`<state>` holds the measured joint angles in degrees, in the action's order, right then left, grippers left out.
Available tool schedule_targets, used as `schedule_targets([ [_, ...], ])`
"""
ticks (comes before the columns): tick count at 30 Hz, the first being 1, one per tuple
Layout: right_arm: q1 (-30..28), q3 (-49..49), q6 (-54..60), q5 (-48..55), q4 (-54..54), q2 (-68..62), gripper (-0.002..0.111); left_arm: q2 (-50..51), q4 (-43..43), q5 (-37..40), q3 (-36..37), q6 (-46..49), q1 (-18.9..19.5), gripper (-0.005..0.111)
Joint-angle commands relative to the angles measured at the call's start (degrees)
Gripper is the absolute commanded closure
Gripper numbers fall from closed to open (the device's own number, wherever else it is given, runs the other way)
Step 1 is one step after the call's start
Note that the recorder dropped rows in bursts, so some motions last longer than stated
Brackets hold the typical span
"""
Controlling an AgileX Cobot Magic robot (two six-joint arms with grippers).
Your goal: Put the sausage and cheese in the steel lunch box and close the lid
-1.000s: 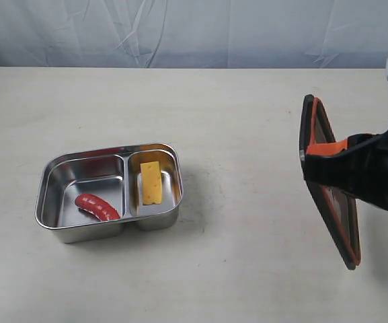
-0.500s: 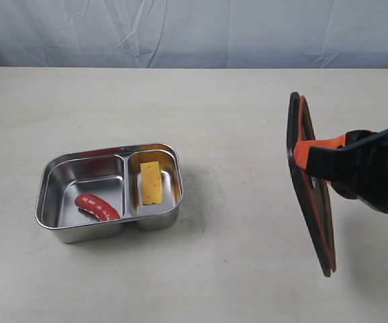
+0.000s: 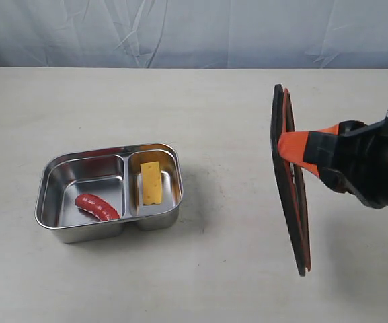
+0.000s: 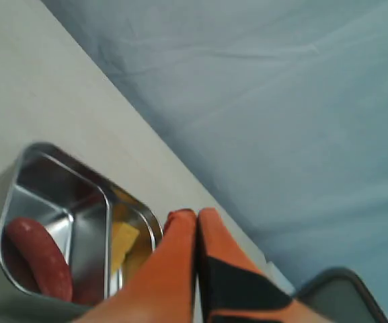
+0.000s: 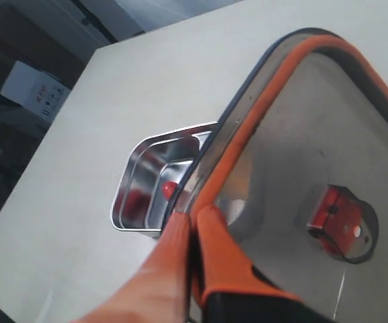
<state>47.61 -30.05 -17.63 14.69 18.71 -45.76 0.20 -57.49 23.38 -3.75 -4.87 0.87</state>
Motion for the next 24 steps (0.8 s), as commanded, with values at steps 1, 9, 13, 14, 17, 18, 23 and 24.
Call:
schedule_targets([
  [1,-0.18,-1.44,3.14,-1.51,4.04,0.45,0.109,-0.2,-18.2,9.85,-0.9,22.03,0.13,0.107],
  [9,-0.18,-5.18,9.61,-1.4,12.11,0.22,0.109,-0.2,-42.45,21.26,-1.36,60.98,0.13,0.107],
  [13,-0.18,-6.64,10.47,-1.52,15.05,0.22,0.109,2.67,-42.45,27.07,-1.49,68.32,0.13,0.099],
  [14,-0.18,-6.92,10.58,-1.52,15.22,0.22,0.109,3.51,-42.45,27.63,-1.59,71.1,0.13,0.095],
  [17,-0.18,-7.49,10.58,-1.71,16.34,0.22,0.109,6.4,-42.45,28.72,-3.14,78.93,0.13,0.072],
  [18,-0.18,-7.49,10.58,-1.96,16.61,0.22,0.109,7.25,-42.45,29.18,-3.88,80.18,0.13,0.066],
  [23,-0.07,-8.56,10.58,-3.52,18.42,-1.45,0.109,16.17,-41.61,32.55,-10.03,84.01,0.13,0.06],
  [24,0.99,-9.29,10.58,-4.29,18.78,-2.53,0.109,18.07,-39.27,32.55,-11.25,85.16,0.13,0.06],
])
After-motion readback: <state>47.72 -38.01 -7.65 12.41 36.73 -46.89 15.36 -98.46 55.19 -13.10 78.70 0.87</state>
